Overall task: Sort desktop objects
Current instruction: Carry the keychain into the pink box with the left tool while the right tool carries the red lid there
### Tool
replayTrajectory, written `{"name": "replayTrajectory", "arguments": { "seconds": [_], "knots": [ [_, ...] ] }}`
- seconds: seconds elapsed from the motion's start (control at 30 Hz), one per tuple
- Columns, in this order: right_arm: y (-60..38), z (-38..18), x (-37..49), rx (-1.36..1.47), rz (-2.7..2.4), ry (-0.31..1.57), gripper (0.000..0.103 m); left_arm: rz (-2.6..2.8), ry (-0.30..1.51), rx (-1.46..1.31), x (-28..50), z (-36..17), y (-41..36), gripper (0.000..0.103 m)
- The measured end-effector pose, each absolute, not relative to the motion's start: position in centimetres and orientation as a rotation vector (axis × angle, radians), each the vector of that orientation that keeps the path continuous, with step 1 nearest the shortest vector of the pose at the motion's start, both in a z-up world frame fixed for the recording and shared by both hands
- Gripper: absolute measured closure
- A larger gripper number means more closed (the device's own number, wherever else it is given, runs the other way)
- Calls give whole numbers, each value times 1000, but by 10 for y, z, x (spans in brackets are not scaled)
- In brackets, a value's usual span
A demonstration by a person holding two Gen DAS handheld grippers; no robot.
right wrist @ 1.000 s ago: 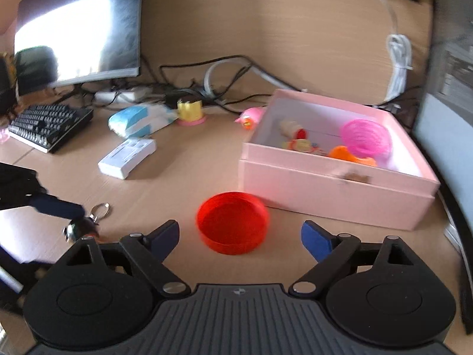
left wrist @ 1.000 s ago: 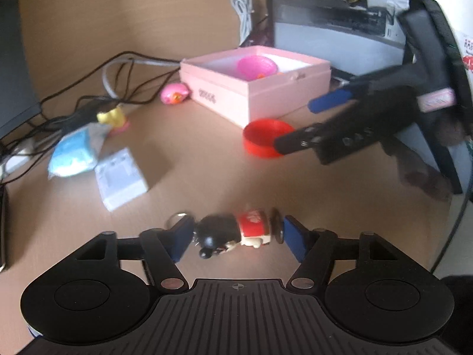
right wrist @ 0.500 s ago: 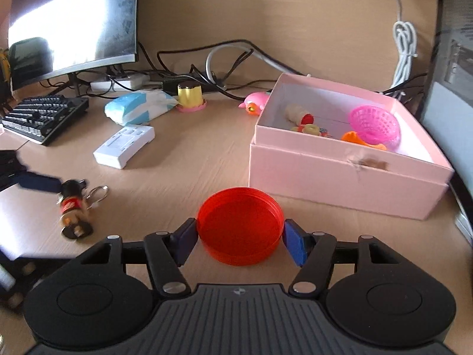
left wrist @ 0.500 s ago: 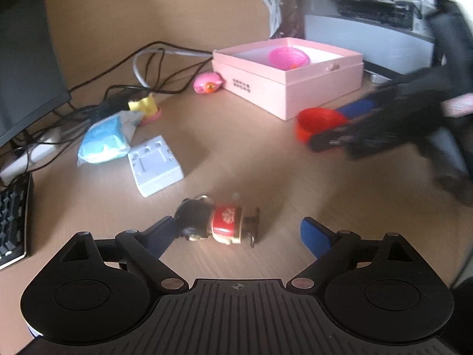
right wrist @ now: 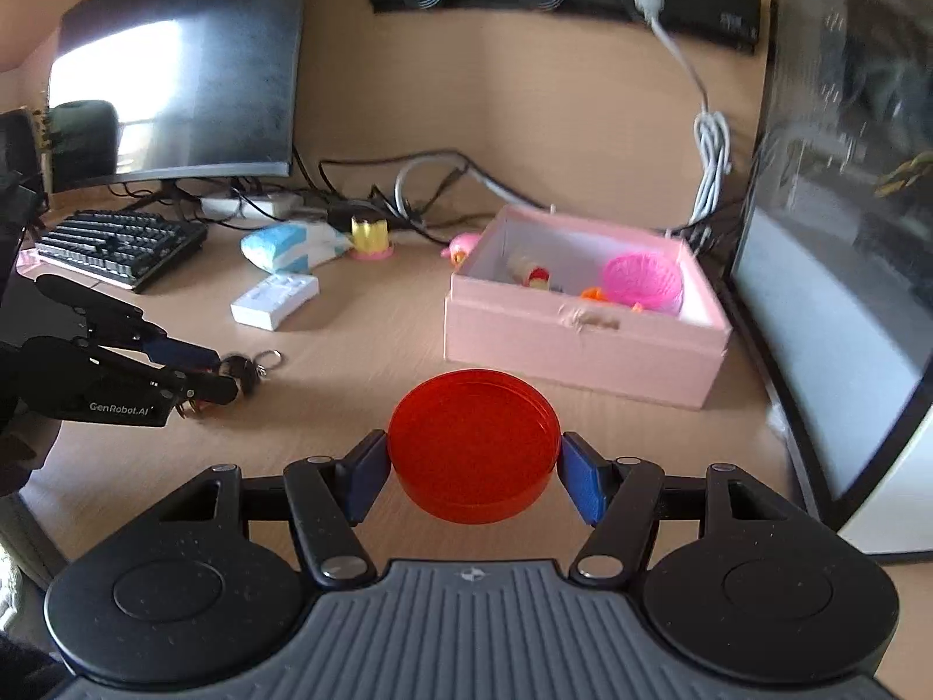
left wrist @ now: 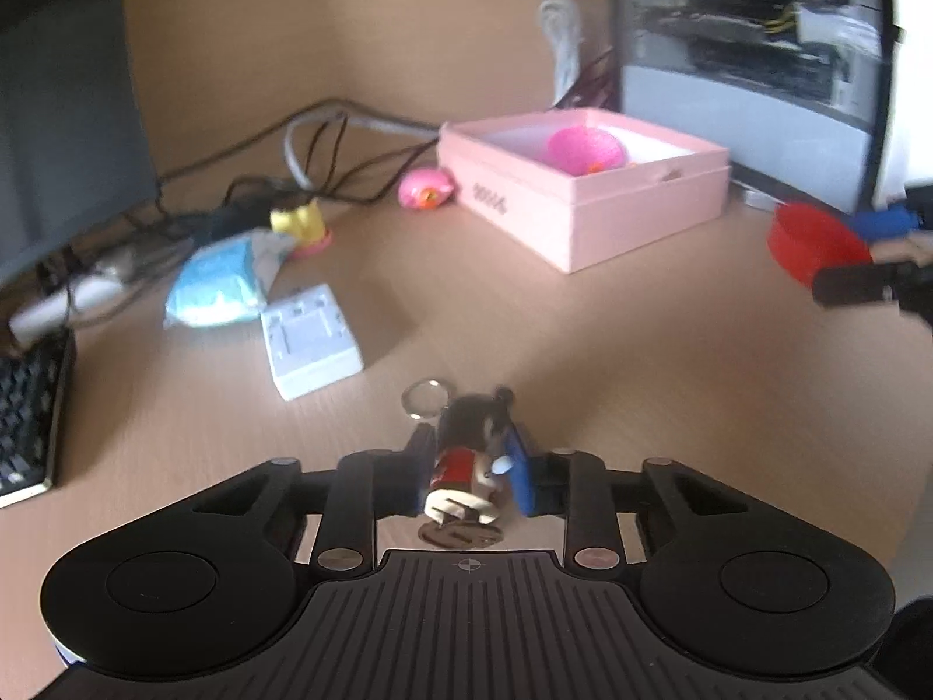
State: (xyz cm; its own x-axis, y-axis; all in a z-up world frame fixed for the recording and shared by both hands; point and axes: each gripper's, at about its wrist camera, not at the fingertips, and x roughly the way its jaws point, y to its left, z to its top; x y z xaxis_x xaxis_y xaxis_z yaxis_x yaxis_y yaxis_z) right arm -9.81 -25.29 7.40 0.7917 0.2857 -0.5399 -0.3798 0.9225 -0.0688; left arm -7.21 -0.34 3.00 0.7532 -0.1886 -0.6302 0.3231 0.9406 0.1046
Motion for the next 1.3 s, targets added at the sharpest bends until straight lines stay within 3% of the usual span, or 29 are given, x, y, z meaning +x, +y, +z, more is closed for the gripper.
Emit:
{"name": "replayTrajectory", "arguments": {
  "seconds": [0.07,0.13,0.23,0.4,0.47,0.57,0.87,1.17,1.3],
  "knots": [
    [-257,80,-108,-196,363,520,40,-279,639,247,-82,33,-8,74],
    [-260,82,-112,-203,361,505,40,-260,646,258,-84,32,-10,67],
    [-266,80,-114,-180,363,512,40,-224,670,258,-83,26,-12,44],
    [-267,67,-112,-146,376,540,40,-212,712,211,-69,22,-10,46],
    [-267,65,-112,-142,379,548,40,-227,721,220,-65,20,-14,60],
    [-272,69,-113,-139,379,545,40,-231,681,262,-71,25,-23,71],
    [-294,117,-110,-117,318,381,40,-295,399,228,-72,116,-43,72],
    [-305,148,-95,-113,261,276,40,-349,259,197,31,179,-110,71],
    [-310,150,-77,-114,221,291,40,-321,304,155,77,178,-124,50]
  ]
}}
